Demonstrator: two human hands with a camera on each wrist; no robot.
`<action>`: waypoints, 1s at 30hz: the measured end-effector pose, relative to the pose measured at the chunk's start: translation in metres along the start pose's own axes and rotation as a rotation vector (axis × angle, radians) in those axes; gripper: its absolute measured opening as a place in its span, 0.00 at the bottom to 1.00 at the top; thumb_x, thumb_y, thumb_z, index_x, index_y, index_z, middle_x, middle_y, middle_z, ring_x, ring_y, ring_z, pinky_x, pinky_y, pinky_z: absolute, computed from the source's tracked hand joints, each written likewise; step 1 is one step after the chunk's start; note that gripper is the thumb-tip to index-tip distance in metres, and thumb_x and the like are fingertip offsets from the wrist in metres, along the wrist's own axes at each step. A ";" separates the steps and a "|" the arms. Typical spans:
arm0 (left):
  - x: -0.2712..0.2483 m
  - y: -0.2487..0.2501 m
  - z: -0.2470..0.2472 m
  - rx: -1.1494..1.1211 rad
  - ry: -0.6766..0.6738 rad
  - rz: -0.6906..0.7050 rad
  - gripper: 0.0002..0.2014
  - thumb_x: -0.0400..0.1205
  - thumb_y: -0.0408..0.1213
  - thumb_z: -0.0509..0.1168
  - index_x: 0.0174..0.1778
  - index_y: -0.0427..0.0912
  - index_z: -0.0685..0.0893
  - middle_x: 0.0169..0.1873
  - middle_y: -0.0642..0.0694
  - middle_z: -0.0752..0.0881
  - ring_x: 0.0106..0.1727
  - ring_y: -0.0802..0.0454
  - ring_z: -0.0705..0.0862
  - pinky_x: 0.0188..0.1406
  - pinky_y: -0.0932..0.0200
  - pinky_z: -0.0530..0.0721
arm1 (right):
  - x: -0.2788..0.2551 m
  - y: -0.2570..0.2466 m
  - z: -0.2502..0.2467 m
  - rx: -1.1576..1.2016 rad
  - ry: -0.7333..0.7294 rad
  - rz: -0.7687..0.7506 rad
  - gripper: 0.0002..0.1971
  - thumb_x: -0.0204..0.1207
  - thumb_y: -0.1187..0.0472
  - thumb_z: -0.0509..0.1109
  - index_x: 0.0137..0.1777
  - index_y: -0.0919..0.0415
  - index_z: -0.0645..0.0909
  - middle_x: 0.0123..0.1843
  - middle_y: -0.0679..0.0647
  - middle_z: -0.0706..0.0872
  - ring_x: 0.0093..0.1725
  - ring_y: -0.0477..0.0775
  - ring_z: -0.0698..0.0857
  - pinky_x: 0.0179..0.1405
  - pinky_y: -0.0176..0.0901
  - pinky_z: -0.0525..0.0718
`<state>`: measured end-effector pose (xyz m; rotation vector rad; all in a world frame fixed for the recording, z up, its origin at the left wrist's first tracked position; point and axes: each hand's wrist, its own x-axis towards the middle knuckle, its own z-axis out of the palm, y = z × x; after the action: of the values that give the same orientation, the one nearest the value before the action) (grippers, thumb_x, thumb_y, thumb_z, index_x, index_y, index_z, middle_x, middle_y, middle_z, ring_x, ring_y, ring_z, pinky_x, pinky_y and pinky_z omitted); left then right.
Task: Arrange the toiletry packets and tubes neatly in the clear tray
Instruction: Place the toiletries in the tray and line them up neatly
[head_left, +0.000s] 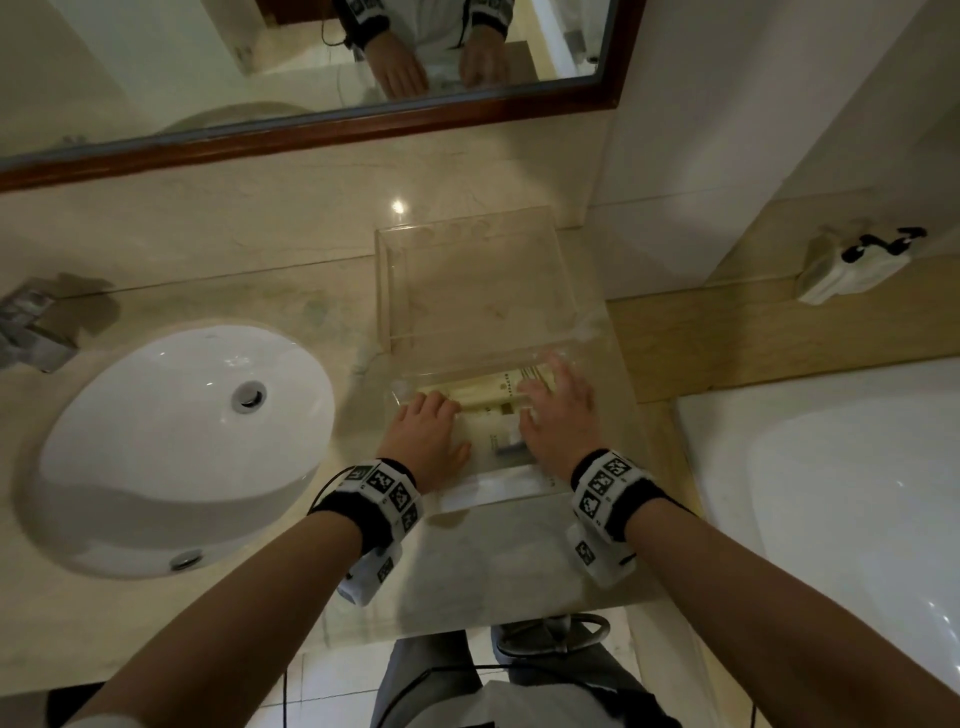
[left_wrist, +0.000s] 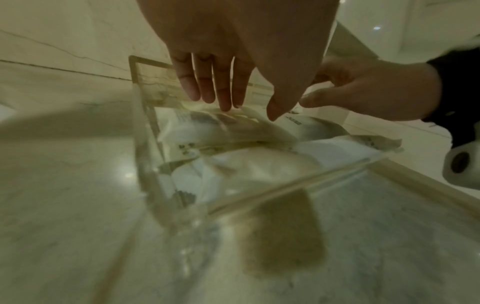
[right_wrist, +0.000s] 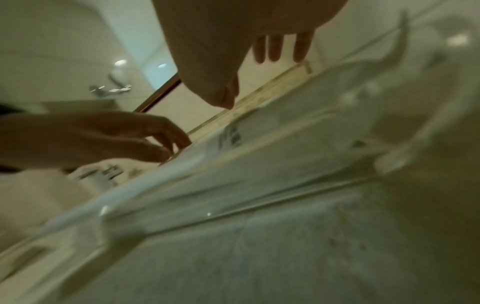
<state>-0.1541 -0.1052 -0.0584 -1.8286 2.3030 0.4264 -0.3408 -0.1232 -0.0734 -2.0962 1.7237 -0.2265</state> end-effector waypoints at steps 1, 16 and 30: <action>0.000 -0.002 -0.001 -0.001 0.017 -0.010 0.25 0.81 0.50 0.58 0.72 0.43 0.70 0.70 0.45 0.73 0.71 0.44 0.70 0.72 0.53 0.69 | 0.000 -0.002 0.002 -0.040 -0.033 -0.126 0.15 0.73 0.60 0.68 0.60 0.53 0.82 0.78 0.63 0.67 0.78 0.69 0.64 0.77 0.64 0.61; -0.010 -0.015 0.003 -0.038 -0.092 -0.068 0.26 0.81 0.46 0.61 0.73 0.40 0.68 0.73 0.43 0.68 0.73 0.44 0.68 0.73 0.50 0.70 | 0.004 -0.007 0.014 -0.113 -0.241 -0.156 0.21 0.81 0.48 0.50 0.67 0.44 0.78 0.84 0.51 0.55 0.83 0.61 0.50 0.82 0.57 0.49; -0.015 -0.013 0.006 -0.027 -0.049 -0.069 0.30 0.78 0.55 0.62 0.74 0.44 0.67 0.72 0.45 0.69 0.74 0.45 0.67 0.74 0.52 0.67 | -0.008 0.024 0.013 -0.089 -0.255 -0.254 0.29 0.74 0.41 0.64 0.75 0.49 0.68 0.83 0.53 0.59 0.82 0.59 0.56 0.82 0.56 0.55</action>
<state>-0.1380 -0.0919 -0.0605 -1.8819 2.2057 0.4886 -0.3594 -0.1166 -0.0946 -2.2939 1.3438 0.0452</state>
